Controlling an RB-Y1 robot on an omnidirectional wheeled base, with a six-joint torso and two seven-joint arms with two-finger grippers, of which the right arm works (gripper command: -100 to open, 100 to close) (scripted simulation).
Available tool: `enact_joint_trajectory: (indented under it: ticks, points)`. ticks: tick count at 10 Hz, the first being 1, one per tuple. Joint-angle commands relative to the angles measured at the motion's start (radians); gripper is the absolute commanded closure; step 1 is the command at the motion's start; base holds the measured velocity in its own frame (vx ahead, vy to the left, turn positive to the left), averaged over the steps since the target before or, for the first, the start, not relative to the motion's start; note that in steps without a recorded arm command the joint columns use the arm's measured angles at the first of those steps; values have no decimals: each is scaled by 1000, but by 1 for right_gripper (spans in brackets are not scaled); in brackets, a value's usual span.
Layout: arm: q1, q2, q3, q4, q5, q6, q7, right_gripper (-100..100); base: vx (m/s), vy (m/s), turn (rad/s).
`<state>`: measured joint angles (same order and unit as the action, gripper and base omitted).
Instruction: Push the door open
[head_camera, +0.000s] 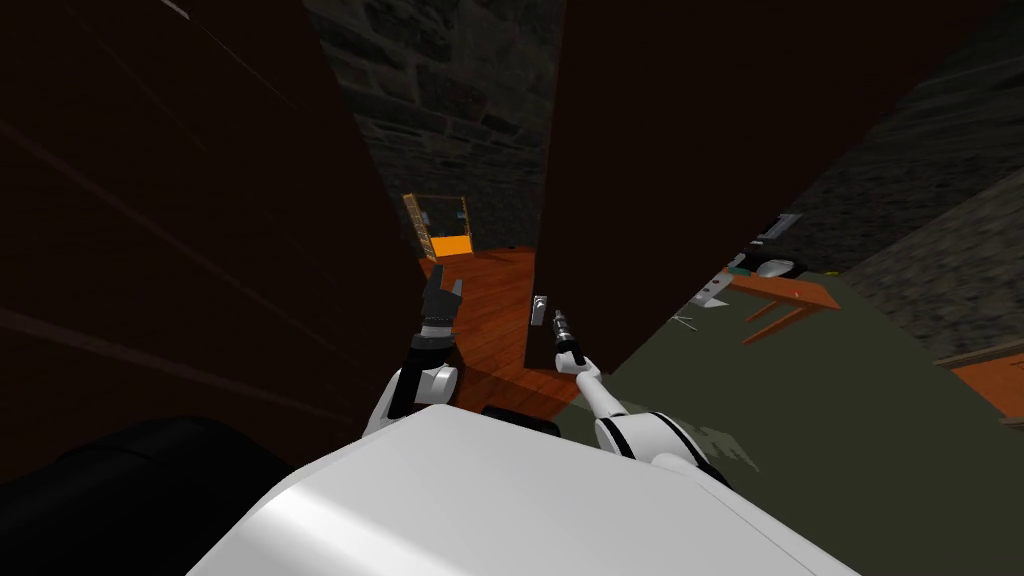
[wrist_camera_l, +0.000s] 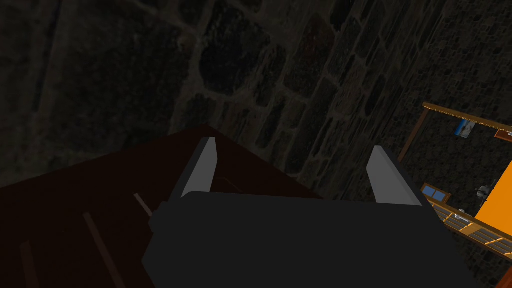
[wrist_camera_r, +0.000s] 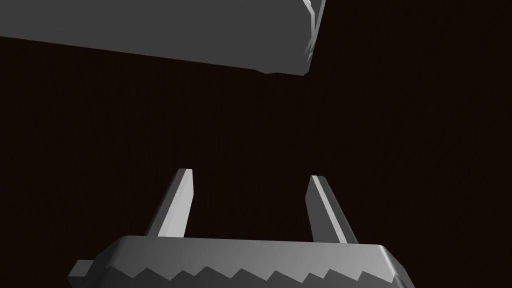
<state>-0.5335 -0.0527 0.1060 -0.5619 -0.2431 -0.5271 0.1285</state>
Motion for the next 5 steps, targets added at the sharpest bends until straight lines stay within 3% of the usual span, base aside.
enact_joint_trajectory:
  ticks: [1,2,3,5]
  points:
    - [-4,19,0,-3,-1,10,3,-100,-240,86,-48]
    - [-6,32,0,-3,-2,13,5,-100,-254,56,-41]
    - [-9,59,0,-3,-3,19,8,-100,-268,20,-45]
    - [2,56,-1,-24,-2,32,14,-100,-112,6,-7]
